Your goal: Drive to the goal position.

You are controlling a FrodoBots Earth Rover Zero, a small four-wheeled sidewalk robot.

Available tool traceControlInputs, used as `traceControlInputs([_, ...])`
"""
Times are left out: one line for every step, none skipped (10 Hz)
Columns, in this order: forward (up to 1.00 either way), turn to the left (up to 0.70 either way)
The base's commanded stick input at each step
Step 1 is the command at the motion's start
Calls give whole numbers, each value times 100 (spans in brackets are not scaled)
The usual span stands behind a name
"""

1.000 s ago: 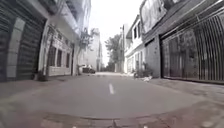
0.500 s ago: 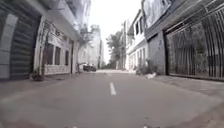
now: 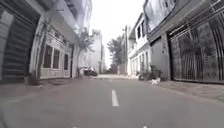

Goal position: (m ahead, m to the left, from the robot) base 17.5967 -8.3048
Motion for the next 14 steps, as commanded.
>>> traceControlInputs([85, -34])
traceControlInputs([85, -34])
traceControlInputs([85, -34])
traceControlInputs([85, -34])
traceControlInputs([85, -34])
traceControlInputs([85, -34])
traceControlInputs([85, -33])
traceControlInputs([85, -16])
traceControlInputs([85, 0])
traceControlInputs([85, 0])
traceControlInputs([85, 0])
traceControlInputs([85, 0])
traceControlInputs([85, 0])
traceControlInputs([85, 0])
